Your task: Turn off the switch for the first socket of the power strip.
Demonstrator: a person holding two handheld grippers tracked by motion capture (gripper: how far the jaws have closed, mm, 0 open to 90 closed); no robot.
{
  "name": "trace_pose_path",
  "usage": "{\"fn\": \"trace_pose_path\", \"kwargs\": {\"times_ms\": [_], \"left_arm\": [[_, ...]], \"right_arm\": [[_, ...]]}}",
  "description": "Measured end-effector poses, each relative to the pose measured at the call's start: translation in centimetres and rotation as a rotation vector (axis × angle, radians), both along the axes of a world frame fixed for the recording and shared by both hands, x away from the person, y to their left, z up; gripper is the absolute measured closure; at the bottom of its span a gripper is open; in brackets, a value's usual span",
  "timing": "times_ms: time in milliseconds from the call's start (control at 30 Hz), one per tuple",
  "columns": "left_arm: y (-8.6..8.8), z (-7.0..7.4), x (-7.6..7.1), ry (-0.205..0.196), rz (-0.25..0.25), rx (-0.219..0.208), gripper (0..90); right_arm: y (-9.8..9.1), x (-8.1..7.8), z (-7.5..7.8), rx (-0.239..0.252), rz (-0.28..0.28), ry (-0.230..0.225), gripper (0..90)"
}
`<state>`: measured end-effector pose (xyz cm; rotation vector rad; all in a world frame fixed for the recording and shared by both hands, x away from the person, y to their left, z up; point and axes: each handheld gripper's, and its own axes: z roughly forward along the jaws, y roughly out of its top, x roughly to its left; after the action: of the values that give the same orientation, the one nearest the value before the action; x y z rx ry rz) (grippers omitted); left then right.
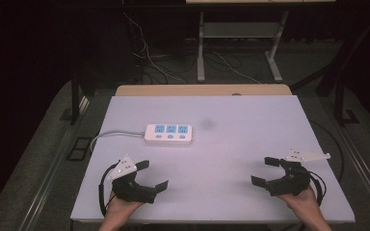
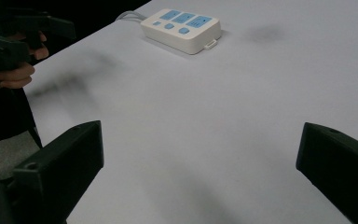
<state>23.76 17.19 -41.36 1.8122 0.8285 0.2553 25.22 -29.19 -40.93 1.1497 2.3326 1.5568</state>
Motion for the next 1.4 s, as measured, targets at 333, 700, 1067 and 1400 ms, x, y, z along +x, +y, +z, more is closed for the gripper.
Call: {"fn": "trace_pose_path", "kwargs": {"times_ms": [333, 700, 1067, 1400], "left_arm": [[0.0, 0.0, 0.0, 0.01, -0.01, -0.002, 0.0], [0.0, 0.0, 0.1, 0.028, -0.017, 0.002, 0.0], [-0.2, 0.4, 0.3, 0.045, -0.024, 0.029, 0.0], [-0.5, 1.0, 0.7, 0.061, -0.058, 0.057, 0.0]], "right_arm": [[0.3, 0.0, -0.1, -0.015, 0.015, 0.01, 0.5], [0.5, 0.0, -0.4, -0.04, 0.022, 0.036, 0.5], [0.6, 0.1, -0.5, -0.051, 0.031, 0.045, 0.5], [0.6, 0.1, -0.5, -0.055, 0.033, 0.046, 0.5]]}}
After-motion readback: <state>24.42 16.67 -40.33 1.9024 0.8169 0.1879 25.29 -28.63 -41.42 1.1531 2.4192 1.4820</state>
